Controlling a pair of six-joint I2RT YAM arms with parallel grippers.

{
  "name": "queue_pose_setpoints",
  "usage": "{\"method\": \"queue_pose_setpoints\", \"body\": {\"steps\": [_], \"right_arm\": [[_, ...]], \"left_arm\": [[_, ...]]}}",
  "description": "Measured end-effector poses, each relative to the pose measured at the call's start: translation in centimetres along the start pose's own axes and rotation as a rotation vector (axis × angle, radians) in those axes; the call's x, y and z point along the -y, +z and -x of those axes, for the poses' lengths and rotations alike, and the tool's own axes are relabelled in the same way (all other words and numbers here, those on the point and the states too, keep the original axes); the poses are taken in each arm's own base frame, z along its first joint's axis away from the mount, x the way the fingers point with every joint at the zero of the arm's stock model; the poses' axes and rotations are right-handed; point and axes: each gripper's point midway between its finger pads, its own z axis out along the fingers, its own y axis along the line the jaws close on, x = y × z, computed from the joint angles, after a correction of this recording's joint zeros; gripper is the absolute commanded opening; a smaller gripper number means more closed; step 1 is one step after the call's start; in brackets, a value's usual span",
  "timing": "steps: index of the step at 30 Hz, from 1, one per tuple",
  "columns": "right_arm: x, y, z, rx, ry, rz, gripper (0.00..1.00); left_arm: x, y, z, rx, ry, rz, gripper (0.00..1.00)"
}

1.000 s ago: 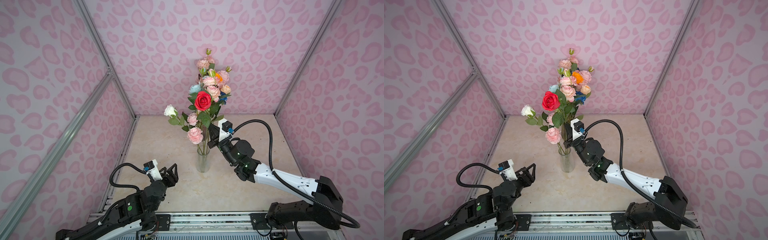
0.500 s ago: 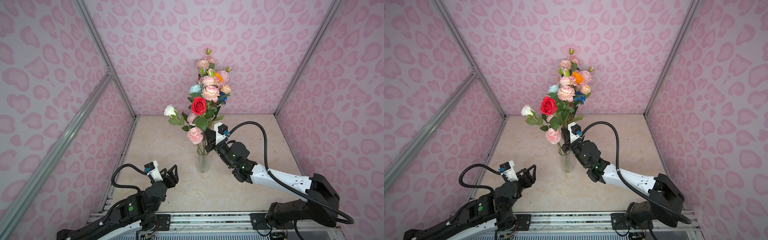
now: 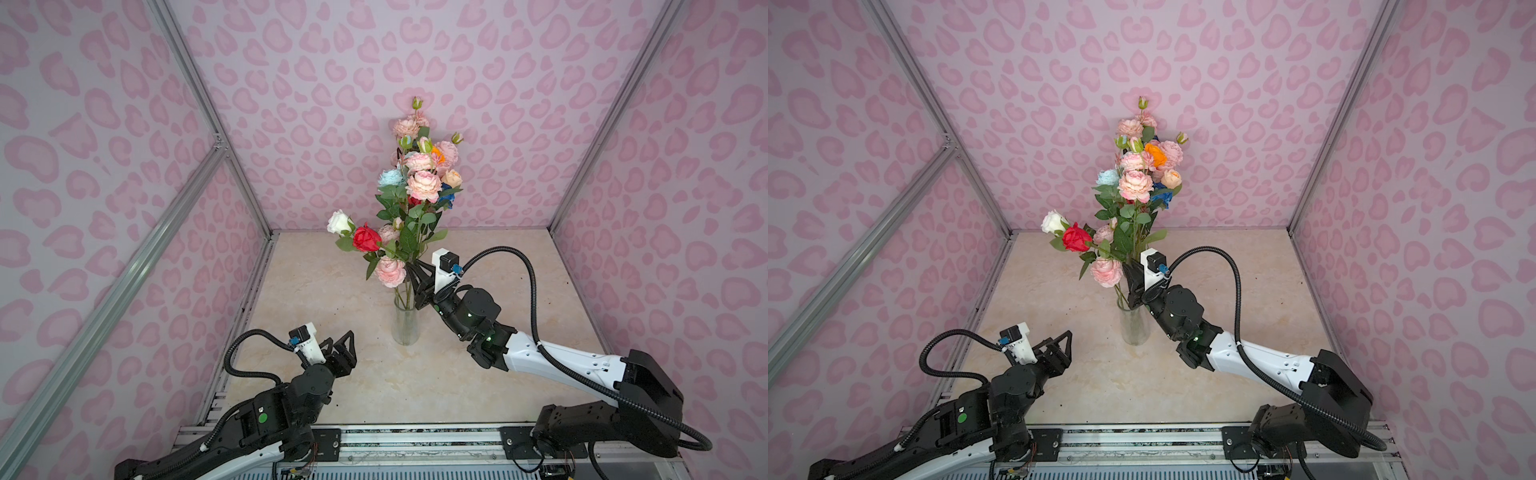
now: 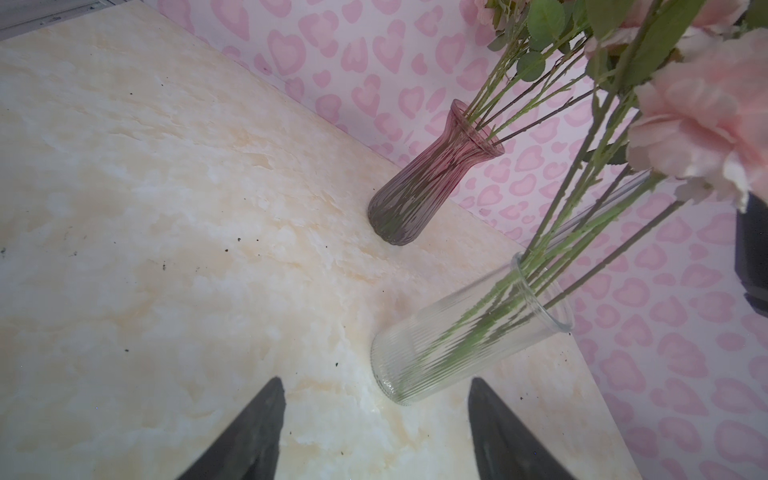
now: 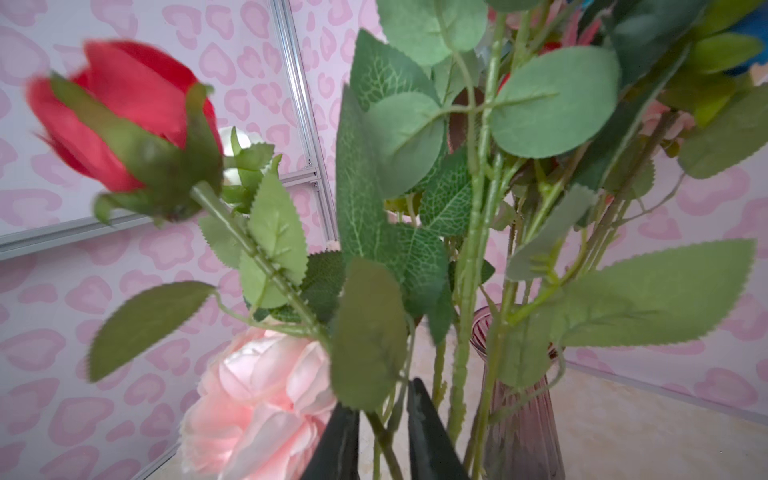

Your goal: Arrange the flowers into the vase

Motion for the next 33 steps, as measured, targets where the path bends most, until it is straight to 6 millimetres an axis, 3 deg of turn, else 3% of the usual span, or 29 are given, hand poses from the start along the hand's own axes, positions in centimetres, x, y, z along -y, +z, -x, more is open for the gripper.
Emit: {"method": "queue_pose_setpoints", "body": {"steps": [10,17,25,29,33], "right_arm": [[-0.7,-0.5,0.4,-0.01,0.004,0.014,0.24],[-0.5,-0.9,3.1,-0.008,-0.023,-0.016,0.21],[-0.1,-2.1,2.0,-0.096,-0.088,-0.033,0.22],[-1.2,-2.2,3.1,-0.111,-0.134,-0.014,0.22],[-3.9,-1.7,5.3,-0.11,-0.213,0.022,0.23]], "left_arm": [[-0.1,0.0,-0.1,-0.002,0.004,0.003,0.71],[-0.2,0.0,-0.1,0.003,0.001,0.003,0.71],[-0.4,0.0,-0.1,0.007,0.002,0.003,0.71],[-0.4,0.0,-0.1,0.007,0.009,0.004,0.71],[-0.4,0.0,-0.1,0.009,0.011,0.006,0.71]]}}
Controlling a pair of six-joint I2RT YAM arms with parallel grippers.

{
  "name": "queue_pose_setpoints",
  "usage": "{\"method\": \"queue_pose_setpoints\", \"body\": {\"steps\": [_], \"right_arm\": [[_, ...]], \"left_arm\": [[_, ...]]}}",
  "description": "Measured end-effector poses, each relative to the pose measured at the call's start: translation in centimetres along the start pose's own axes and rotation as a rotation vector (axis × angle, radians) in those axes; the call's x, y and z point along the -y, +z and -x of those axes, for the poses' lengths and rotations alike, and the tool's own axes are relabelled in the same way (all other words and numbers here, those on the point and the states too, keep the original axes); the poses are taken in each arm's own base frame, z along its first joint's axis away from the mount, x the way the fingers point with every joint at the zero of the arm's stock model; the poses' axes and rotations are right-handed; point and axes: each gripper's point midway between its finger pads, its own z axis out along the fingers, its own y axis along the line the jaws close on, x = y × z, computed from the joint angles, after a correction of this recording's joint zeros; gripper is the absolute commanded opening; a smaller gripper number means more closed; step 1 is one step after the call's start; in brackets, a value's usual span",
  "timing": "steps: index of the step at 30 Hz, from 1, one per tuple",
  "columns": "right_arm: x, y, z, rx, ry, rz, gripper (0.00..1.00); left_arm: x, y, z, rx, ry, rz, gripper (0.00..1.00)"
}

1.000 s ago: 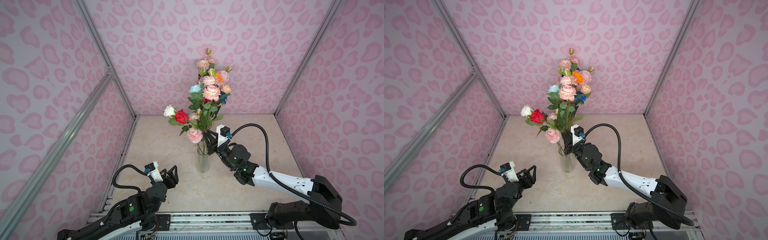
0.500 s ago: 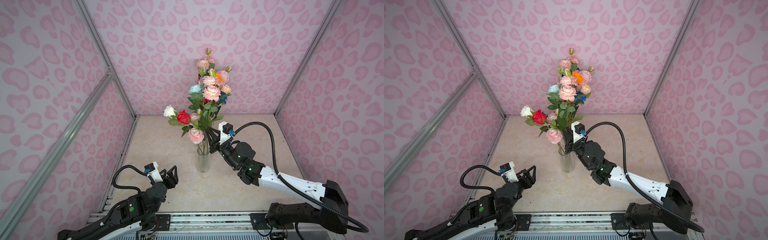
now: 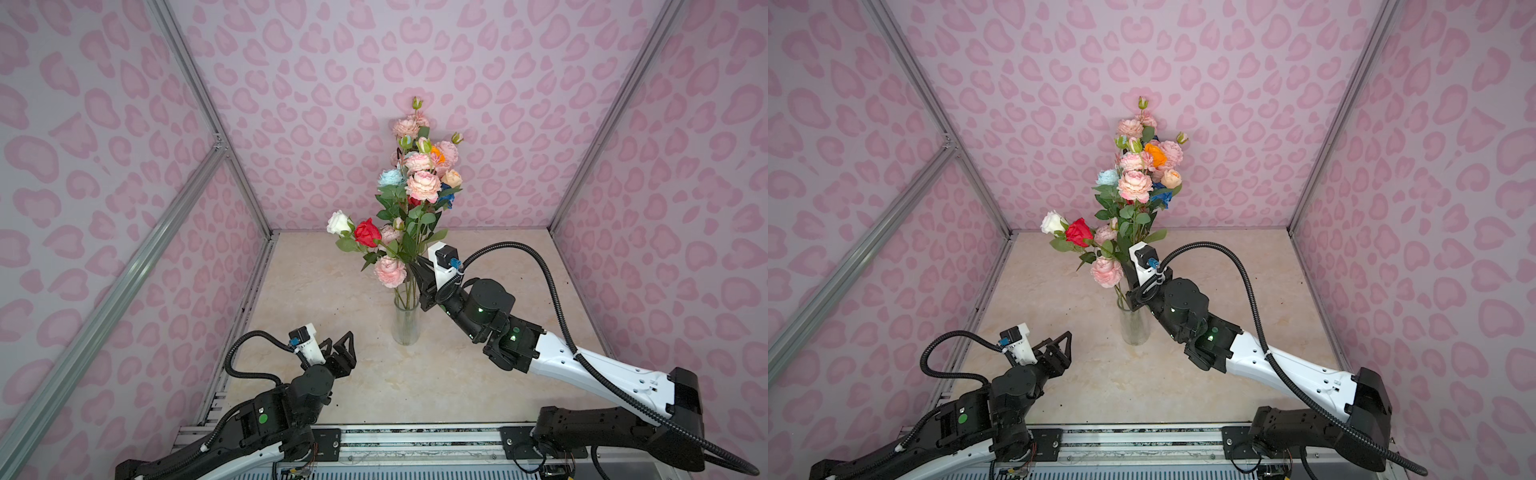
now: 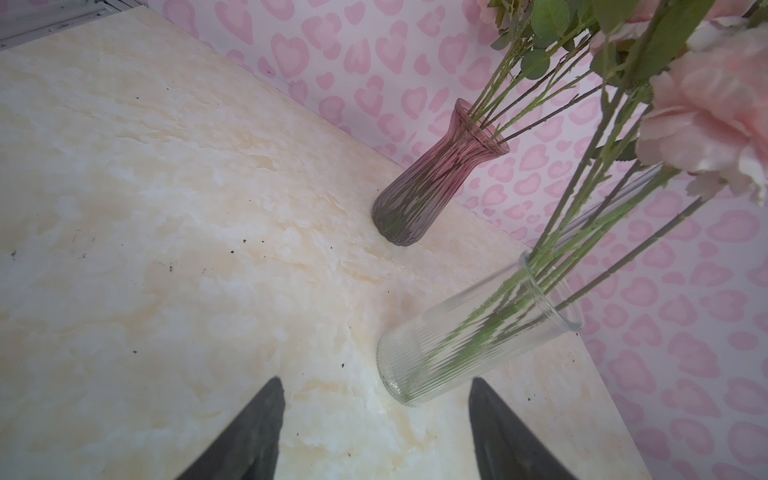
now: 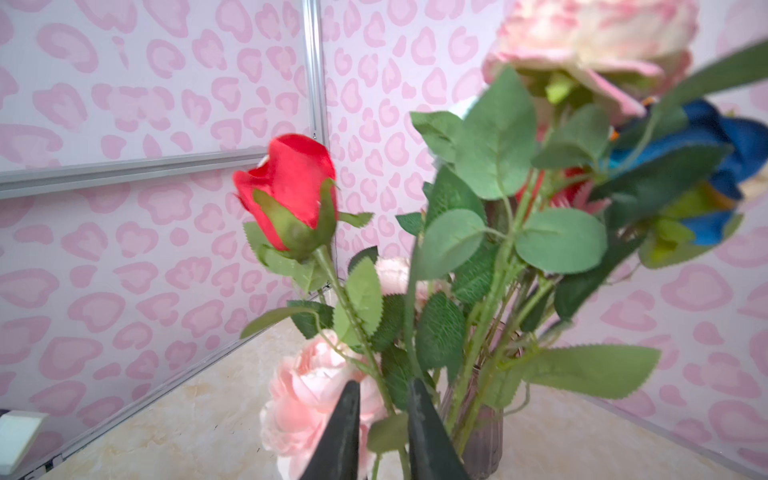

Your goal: Arrange the flowers into the vase

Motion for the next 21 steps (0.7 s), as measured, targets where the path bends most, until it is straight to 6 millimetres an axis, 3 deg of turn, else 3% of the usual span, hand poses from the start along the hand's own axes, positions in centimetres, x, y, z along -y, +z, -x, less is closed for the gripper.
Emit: {"method": "queue_pose_setpoints", "body": {"steps": [3,8,16,21], "right_arm": [[-1.9,0.7,1.1,-0.028,-0.083,0.015,0.23],[-3.8,1.8,1.1,-0.082,-0.21,0.01,0.23],[-4.0,4.8,2.8,-0.112,-0.345,-0.063,0.28],[-3.9,5.9,1.0,-0.193,-0.446,-0.09,0.29]], "left_arm": [[0.0,0.0,0.0,0.001,0.003,-0.001,0.71],[0.0,-0.2,0.4,0.012,0.005,-0.01,0.71],[0.1,-0.7,1.1,0.032,-0.021,-0.033,0.71],[-0.2,-0.8,1.2,0.043,-0.033,-0.038,0.71]]}}
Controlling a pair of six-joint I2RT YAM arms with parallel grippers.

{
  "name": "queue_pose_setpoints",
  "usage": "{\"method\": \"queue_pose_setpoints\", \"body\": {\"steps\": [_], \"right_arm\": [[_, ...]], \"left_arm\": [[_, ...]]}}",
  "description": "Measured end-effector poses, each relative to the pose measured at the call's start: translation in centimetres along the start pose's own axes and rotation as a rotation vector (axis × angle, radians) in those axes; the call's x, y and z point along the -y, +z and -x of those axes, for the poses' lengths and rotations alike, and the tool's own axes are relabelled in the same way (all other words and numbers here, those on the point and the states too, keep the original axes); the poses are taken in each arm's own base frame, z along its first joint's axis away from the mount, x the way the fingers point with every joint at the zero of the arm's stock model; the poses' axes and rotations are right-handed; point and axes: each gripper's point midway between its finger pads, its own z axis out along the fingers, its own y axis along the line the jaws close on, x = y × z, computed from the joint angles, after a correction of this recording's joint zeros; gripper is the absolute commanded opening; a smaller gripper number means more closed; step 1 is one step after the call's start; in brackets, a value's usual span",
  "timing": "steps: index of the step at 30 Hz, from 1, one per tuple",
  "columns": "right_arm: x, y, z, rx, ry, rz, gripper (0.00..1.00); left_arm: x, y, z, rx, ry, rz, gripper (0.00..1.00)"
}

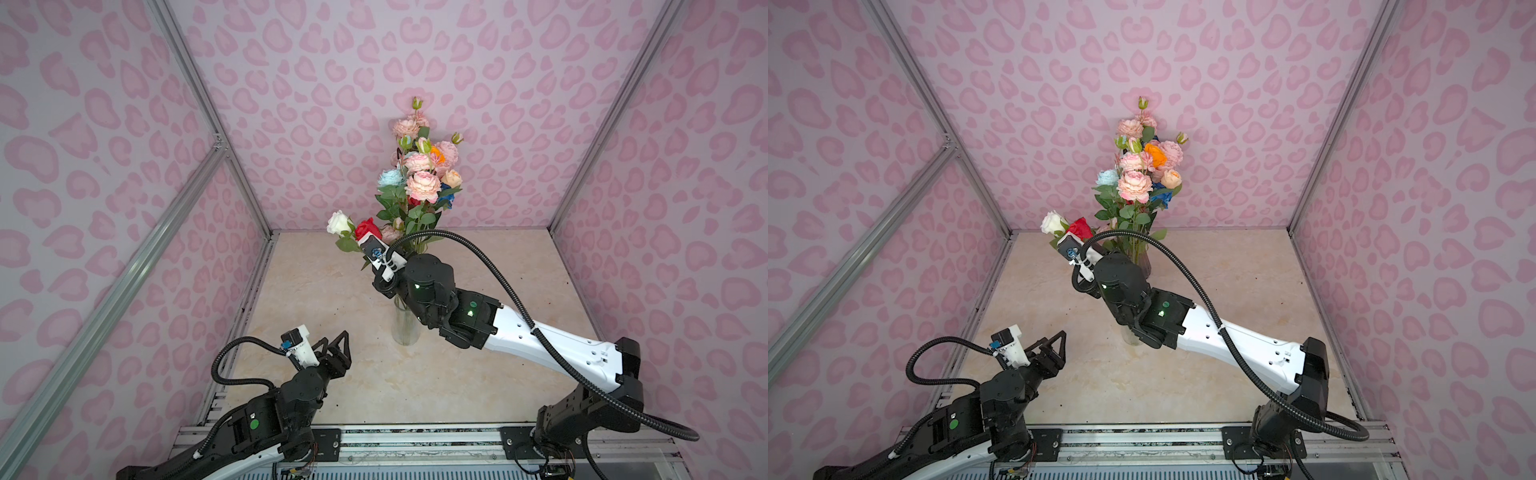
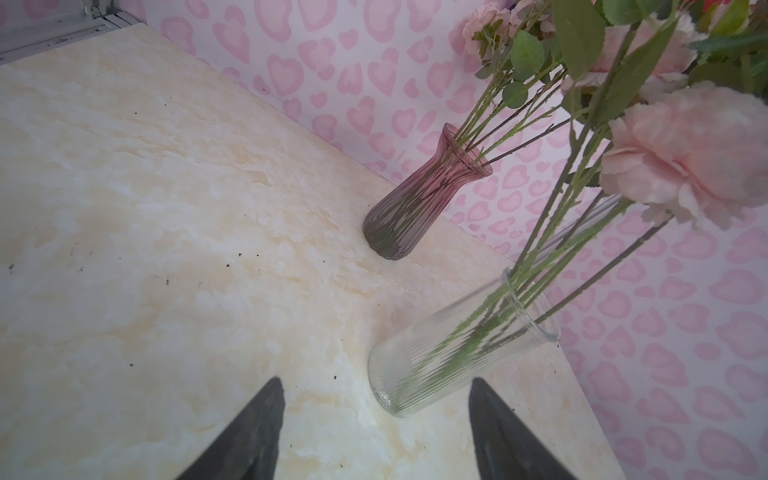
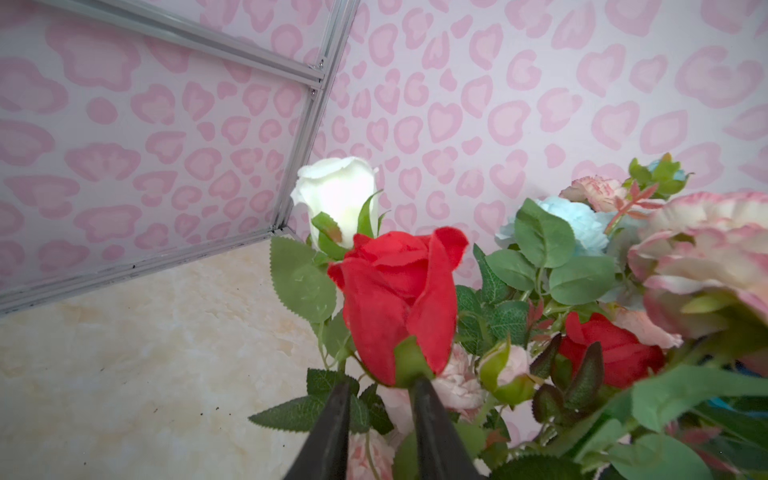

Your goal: Arrange the flowers into the vase

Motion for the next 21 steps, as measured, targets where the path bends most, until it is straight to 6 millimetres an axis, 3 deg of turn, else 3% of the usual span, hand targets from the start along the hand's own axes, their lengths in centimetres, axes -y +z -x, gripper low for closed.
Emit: {"method": "queue_pose_setpoints", "body": {"steps": [11,16,21], "right_arm": [[0.5,0.7,-1.6,-0.057,-0.054,-0.032,0.28],[0.6,1.2,-2.0,-0.074,-0.084,-0.053,0.1],[1.0,0.8,-2.0,-0.071,-0.087,-0.062,0.02]], "left_arm": [[-0.4,0.0,-0.3,0.001,0.002,0.004,0.71],[-0.5,0.1,-0.4,0.0,0.001,0.006,0.71],[-0.6,0.1,-0.5,-0.001,-0.001,0.007,0.71]]}}
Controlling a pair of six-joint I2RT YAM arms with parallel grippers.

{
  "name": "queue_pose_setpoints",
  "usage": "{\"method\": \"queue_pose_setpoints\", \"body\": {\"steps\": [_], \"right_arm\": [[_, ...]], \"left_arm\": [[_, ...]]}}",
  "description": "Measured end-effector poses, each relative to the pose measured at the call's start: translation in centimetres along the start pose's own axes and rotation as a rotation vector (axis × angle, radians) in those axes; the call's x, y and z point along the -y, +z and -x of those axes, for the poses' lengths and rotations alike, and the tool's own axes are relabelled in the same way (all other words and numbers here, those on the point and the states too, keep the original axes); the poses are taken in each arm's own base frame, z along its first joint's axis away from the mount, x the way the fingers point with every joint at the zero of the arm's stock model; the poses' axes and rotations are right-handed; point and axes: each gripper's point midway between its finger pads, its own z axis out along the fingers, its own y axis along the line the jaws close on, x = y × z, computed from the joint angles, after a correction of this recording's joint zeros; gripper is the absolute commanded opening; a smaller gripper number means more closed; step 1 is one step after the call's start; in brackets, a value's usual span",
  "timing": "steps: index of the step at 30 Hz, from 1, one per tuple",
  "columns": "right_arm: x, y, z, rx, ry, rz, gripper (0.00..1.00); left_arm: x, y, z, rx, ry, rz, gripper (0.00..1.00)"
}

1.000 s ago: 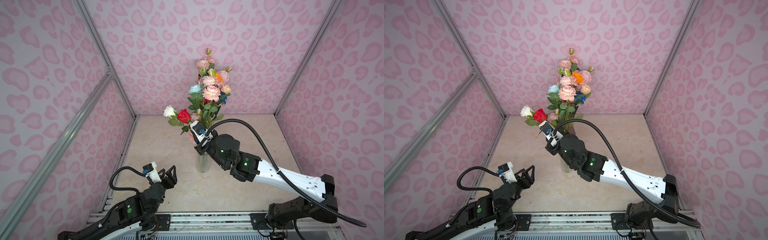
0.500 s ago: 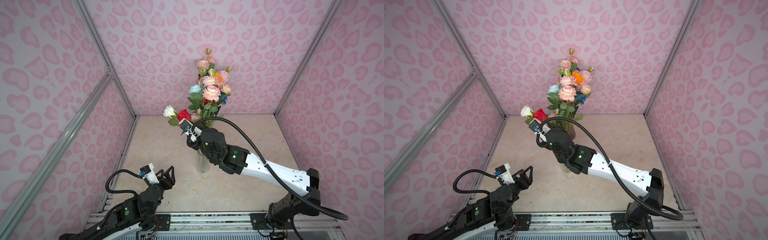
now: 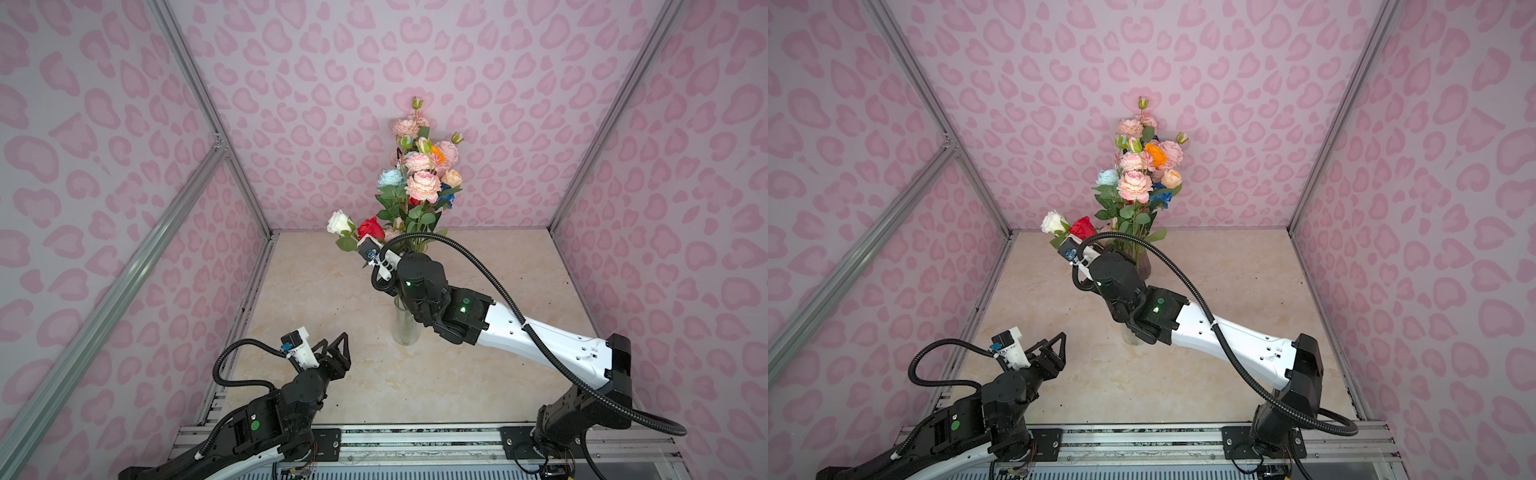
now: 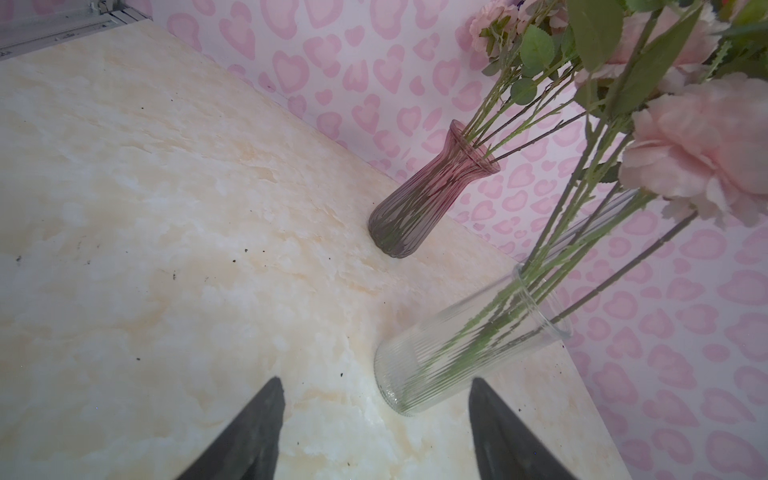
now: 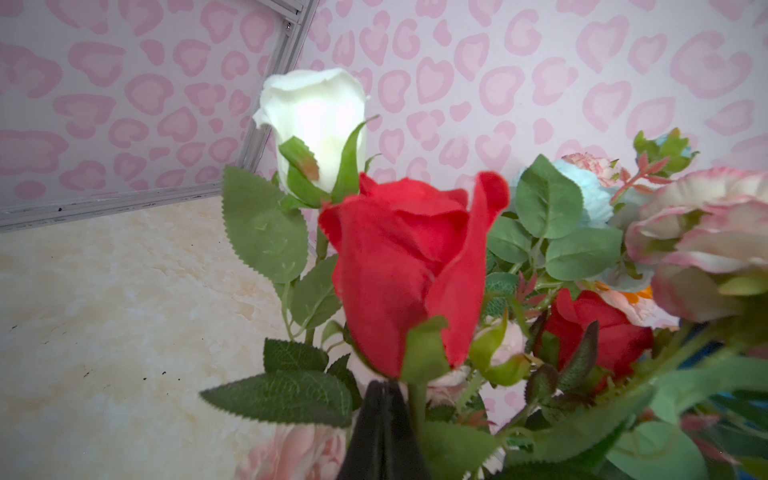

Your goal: Arrange the flowers into the vase

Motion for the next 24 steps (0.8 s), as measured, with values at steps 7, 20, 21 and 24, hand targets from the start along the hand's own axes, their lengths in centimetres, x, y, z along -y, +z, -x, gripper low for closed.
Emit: {"method": "queue_pose_setpoints", "body": {"steps": [7,20,21,24], "right_arm": [[1.0,-1.6,0.2,0.037,0.03,-0.01,0.0],[1.7,-7.3,-1.0,0.103,0.191,0.081,0.23],[2.0,-7.6,-1.5,0.099,0.215,0.079,0.22],[2.7,-8.0,-3.9,0.07,0.291,0.099,0.22]], "left_arm": [[0.0,0.0,0.0,0.0,0.002,0.002,0.71],[-0.1,0.2,-0.3,-0.008,0.016,0.011,0.72],[-0.1,0.2,-0.4,-0.009,0.017,0.012,0.72],[-0.1,0.2,-0.4,-0.01,0.022,0.012,0.72]]}}
